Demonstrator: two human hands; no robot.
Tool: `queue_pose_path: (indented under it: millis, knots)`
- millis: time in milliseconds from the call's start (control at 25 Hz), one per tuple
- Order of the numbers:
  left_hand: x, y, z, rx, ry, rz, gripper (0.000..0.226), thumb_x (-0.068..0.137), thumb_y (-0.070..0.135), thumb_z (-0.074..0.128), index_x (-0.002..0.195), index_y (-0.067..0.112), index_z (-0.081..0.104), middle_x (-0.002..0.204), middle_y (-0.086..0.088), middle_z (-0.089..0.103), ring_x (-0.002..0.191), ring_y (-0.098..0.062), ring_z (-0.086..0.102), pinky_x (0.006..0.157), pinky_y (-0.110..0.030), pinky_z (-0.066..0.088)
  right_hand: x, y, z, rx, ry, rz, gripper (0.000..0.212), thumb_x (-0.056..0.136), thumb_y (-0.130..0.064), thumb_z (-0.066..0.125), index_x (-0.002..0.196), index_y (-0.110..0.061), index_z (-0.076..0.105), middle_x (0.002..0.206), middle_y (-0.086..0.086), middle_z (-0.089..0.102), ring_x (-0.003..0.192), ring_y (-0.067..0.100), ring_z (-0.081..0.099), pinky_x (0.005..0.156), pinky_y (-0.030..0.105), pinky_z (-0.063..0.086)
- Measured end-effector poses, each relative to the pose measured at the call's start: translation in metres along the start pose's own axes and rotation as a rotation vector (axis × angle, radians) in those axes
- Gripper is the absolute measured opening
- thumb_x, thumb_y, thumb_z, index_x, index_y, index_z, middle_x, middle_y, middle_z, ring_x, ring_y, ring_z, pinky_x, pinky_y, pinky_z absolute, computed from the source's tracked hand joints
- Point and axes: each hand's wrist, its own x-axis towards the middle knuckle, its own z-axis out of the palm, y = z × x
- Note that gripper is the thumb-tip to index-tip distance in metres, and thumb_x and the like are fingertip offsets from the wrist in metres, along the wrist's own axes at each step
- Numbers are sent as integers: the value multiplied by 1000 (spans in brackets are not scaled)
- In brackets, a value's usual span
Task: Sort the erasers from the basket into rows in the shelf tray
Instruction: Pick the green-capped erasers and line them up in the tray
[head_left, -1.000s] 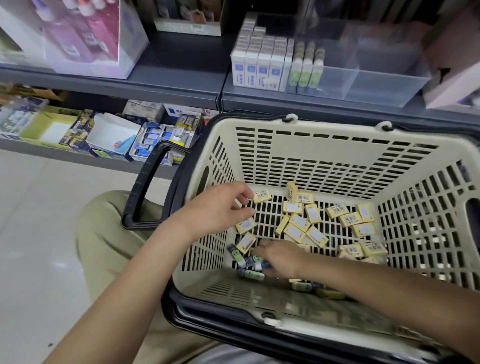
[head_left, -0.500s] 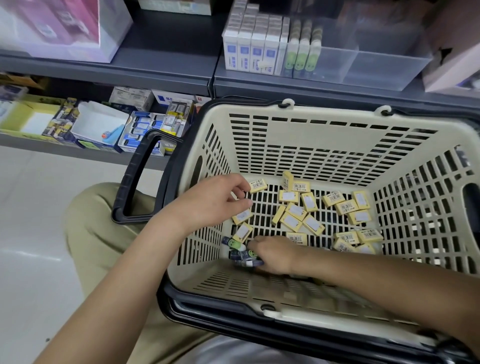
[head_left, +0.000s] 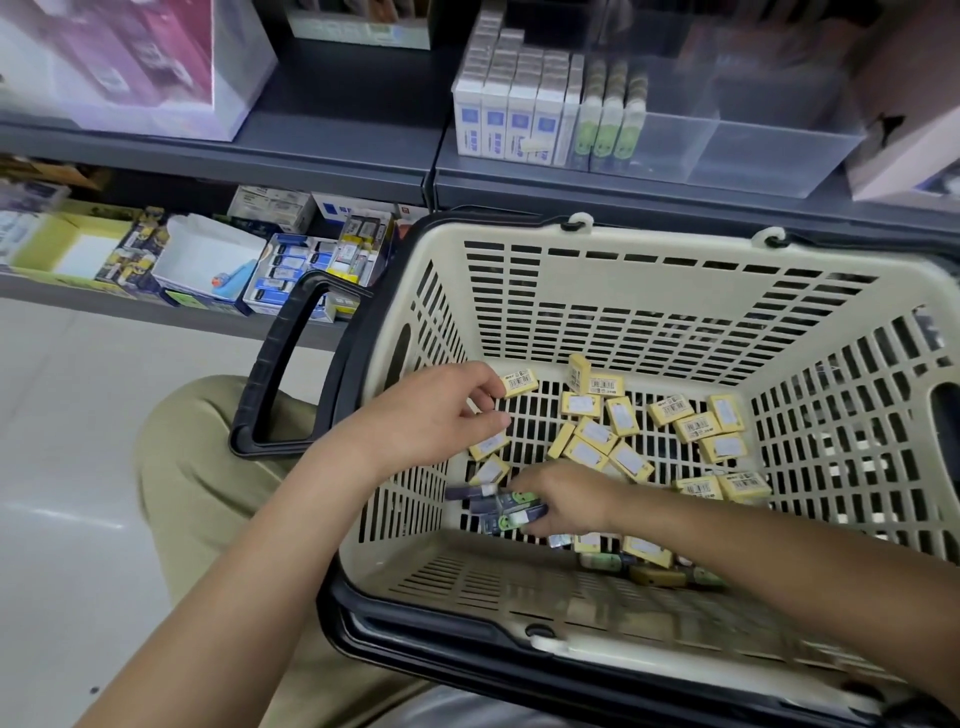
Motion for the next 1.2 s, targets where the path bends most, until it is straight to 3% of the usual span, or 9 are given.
queue_pose_path:
  millis: [160, 360, 440, 560, 720, 800, 920, 1040, 1200]
  knots:
    - [11, 4, 6, 215, -184, -40, 26, 91, 29, 55, 116, 23, 54, 105, 10, 59, 94, -9, 59, 76, -23, 49, -33, 17, -28, 119, 69, 71, 51, 81, -32, 69, 123, -7, 57, 116, 8, 63, 92, 13, 56, 73, 20, 40]
    - [51, 0, 47, 583, -459, -179, 33, 88, 6, 53, 121, 11, 52, 107, -4, 56, 88, -16, 50, 61, -22, 37, -73, 39, -45, 124, 114, 184, 58, 80, -37, 69, 130, -13, 52, 125, 2, 60, 100, 10, 59, 76, 15, 41]
    - [57, -11, 63, 648, -453, -292, 35, 83, 11, 64, 115, 7, 53, 96, -5, 55, 86, -19, 54, 67, -27, 44, -73, 39, -46, 121, 102, 194, 55, 81, -38, 69, 128, -15, 53, 112, 3, 65, 89, 11, 61, 69, 18, 42]
    - [63, -28, 75, 683, -414, -373, 44, 75, 24, 76, 109, 10, 52, 100, -6, 58, 93, -23, 58, 80, -34, 50, -66, 38, -48, 188, 143, 179, 19, 80, -35, 70, 95, -33, 58, 75, -6, 57, 61, 3, 48, 53, 17, 33]
    - [68, -30, 78, 706, -399, -374, 39, 75, 24, 73, 107, 10, 54, 85, -3, 54, 82, -20, 55, 65, -30, 45, -60, 44, -51, 127, 117, 214, 64, 82, -40, 67, 136, -15, 44, 122, 7, 59, 102, 17, 55, 70, 17, 32]
    - [69, -33, 83, 691, -430, -367, 38, 77, 19, 70, 111, 13, 53, 94, -5, 58, 88, -21, 57, 72, -31, 49, -60, 48, -51, 146, 135, 212, 69, 82, -40, 67, 140, -15, 40, 128, 8, 55, 113, 19, 52, 76, 17, 31]
    - [70, -35, 80, 493, -374, -353, 19, 82, 15, 63, 99, 17, 56, 101, -3, 60, 90, -18, 58, 76, -29, 50, -63, 48, -57, 121, 146, 196, 66, 81, -39, 67, 139, -19, 42, 135, 4, 52, 120, 19, 48, 85, 19, 34]
    - [77, -25, 69, 0, -283, -396, 9, 87, 16, 58, 95, 21, 57, 97, -1, 60, 77, -13, 61, 62, -26, 54, -68, 35, -69, 53, 154, 119, 55, 81, -35, 68, 132, -29, 48, 131, -5, 54, 116, 17, 51, 92, 26, 41]
    - [77, 8, 65, -756, -381, -541, 21, 93, 30, 46, 99, 15, 60, 102, -12, 63, 85, -23, 67, 66, -39, 58, -74, 11, -95, 16, 208, -14, 46, 80, -24, 66, 121, -40, 53, 107, -12, 51, 96, 11, 50, 75, 29, 40]
